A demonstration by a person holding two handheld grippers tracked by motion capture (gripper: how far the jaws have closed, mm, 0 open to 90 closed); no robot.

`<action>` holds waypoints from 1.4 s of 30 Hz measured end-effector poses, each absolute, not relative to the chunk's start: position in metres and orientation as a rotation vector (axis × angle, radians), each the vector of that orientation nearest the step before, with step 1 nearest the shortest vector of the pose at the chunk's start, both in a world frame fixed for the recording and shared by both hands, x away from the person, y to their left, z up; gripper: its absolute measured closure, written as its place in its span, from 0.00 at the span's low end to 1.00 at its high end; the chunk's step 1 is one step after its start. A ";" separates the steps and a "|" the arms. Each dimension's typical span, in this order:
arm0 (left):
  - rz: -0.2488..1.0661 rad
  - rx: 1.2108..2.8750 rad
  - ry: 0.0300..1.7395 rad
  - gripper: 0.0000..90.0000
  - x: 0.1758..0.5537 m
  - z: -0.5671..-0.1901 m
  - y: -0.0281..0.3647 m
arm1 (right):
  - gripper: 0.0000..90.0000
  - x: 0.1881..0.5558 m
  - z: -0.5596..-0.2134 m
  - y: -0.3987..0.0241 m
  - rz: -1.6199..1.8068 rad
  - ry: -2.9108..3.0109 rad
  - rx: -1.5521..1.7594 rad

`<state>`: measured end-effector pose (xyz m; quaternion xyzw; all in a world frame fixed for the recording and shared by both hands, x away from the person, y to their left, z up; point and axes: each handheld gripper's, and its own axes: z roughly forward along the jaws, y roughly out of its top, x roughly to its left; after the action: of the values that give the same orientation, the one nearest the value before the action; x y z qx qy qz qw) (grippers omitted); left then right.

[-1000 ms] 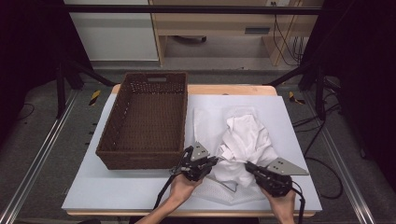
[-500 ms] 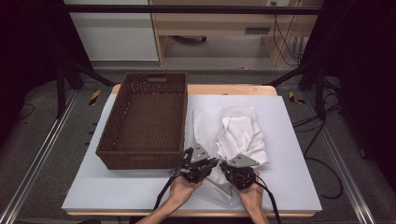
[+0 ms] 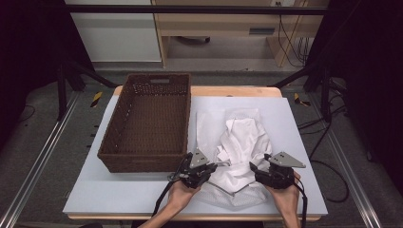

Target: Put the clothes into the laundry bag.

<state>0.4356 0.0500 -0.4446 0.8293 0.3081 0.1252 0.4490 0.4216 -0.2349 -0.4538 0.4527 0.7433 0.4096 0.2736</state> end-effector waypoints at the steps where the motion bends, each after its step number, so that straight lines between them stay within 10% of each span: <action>1: 0.310 2.056 0.760 0.97 0.436 -0.445 0.049 | 0.39 0.424 -0.459 -0.237 1.084 2.007 1.238; 9: 0.301 2.059 0.753 0.97 0.435 -0.446 0.047 | 0.97 0.437 -0.477 -0.233 0.963 2.116 1.294; 20: 0.271 2.020 0.800 0.97 0.439 -0.444 0.047 | 0.98 0.397 -0.420 -0.221 1.500 2.042 0.984; 42: 0.303 1.993 0.797 0.98 0.439 -0.435 0.048 | 0.98 0.409 -0.469 -0.139 1.373 2.396 0.918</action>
<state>0.4388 0.0476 -0.4354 0.8126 0.3248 0.1237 0.4678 0.4089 -0.1393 -0.4688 0.3133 0.8178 0.4688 0.1154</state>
